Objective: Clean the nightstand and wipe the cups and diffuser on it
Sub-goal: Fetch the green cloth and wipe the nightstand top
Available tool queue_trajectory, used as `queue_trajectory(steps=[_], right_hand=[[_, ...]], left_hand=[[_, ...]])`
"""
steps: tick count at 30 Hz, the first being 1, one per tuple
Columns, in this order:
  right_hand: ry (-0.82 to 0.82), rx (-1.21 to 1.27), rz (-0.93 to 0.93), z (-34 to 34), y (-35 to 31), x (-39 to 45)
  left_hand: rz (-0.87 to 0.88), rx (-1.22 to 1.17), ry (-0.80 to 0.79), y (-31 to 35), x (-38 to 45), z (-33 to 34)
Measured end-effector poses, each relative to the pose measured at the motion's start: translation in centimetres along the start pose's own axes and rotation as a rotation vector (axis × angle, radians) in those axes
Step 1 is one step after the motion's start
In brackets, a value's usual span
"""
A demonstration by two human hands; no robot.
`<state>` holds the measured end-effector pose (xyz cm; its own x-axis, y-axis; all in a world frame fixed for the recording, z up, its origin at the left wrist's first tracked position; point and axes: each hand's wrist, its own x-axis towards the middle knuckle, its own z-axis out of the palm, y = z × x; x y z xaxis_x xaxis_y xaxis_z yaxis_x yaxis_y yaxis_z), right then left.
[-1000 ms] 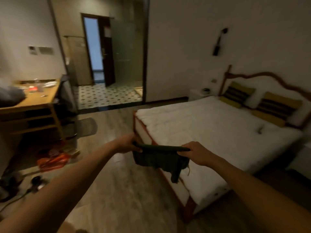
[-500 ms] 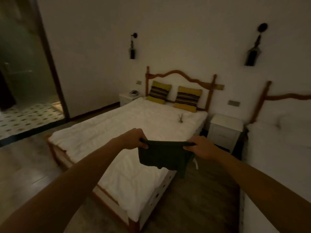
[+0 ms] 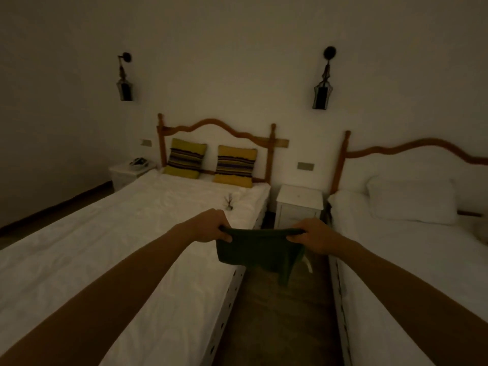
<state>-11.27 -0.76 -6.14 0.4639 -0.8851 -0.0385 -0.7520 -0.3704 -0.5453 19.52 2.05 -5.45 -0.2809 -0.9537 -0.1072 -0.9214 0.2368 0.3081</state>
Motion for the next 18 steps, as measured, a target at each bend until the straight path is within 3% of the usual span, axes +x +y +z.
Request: queue_trajectory(steps=[8, 18], right_hand=[[0.051, -0.035, 0.083, -5.6, 7.2, 9.2], [0.159, -0.051, 0.121, -14.8, 22.1, 25.1]], left_hand=[[0.091, 0.023, -0.044, -0.6, 16.3, -2.5], [0.204, 0.083, -0.031, 2.0, 40.5, -4.5]])
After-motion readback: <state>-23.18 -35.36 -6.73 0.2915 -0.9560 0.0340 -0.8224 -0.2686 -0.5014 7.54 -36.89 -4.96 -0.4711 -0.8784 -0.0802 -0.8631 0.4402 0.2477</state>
